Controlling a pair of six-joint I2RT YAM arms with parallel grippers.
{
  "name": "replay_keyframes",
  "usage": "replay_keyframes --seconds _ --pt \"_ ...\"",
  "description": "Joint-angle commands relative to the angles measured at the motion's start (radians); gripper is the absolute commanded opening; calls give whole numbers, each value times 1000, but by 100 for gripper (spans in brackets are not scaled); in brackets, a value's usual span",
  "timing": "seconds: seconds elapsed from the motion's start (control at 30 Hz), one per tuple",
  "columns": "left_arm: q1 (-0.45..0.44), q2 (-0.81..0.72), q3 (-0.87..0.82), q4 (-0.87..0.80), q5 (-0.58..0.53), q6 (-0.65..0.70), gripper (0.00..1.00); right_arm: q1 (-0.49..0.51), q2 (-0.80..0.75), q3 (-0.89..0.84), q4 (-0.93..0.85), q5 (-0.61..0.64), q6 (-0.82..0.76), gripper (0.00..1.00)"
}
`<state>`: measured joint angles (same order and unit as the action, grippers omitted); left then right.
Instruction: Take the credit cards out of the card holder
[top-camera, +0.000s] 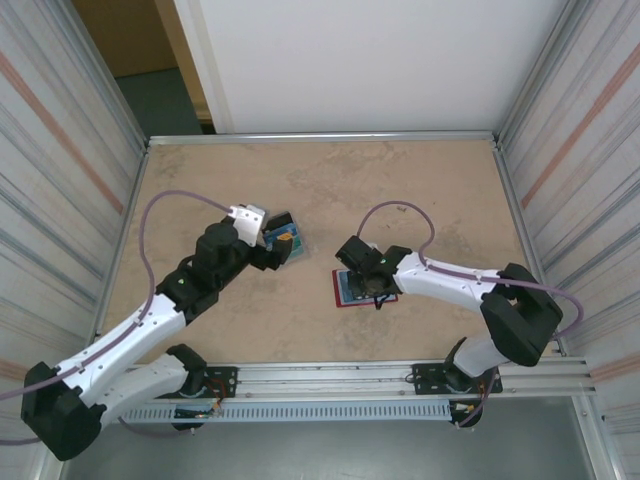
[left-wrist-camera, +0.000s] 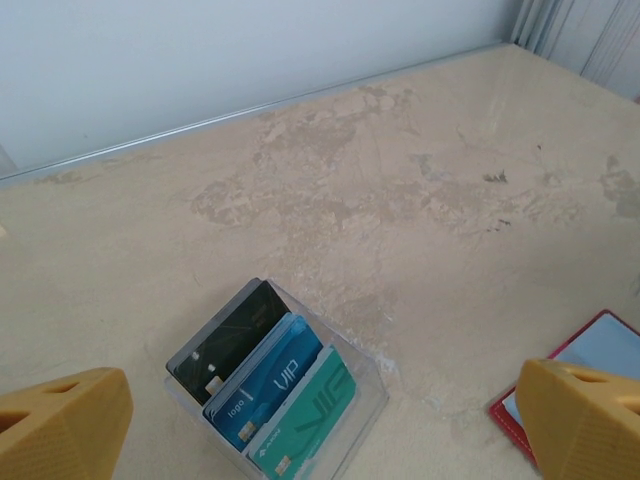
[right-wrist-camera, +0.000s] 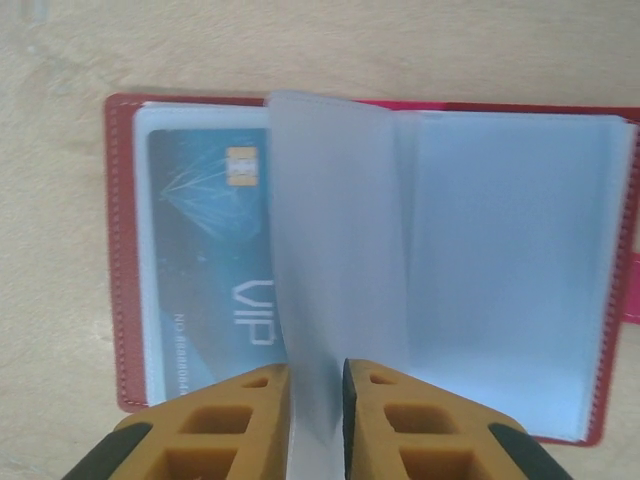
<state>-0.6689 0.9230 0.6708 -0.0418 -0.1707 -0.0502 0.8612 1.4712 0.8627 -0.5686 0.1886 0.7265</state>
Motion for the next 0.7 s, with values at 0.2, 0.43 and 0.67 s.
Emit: replay_keyframes --seconds 0.2,0.43,0.67 --pt "-105 49 40 -18 -137 36 99 -91 -121 -90 -19 52 53 26" --pt "-199 121 33 -9 -207 30 99 -198 -185 -160 4 -1 31 26" --pt "-320 261 50 16 -291 -30 99 -282 -258 -204 43 -114 5 24"
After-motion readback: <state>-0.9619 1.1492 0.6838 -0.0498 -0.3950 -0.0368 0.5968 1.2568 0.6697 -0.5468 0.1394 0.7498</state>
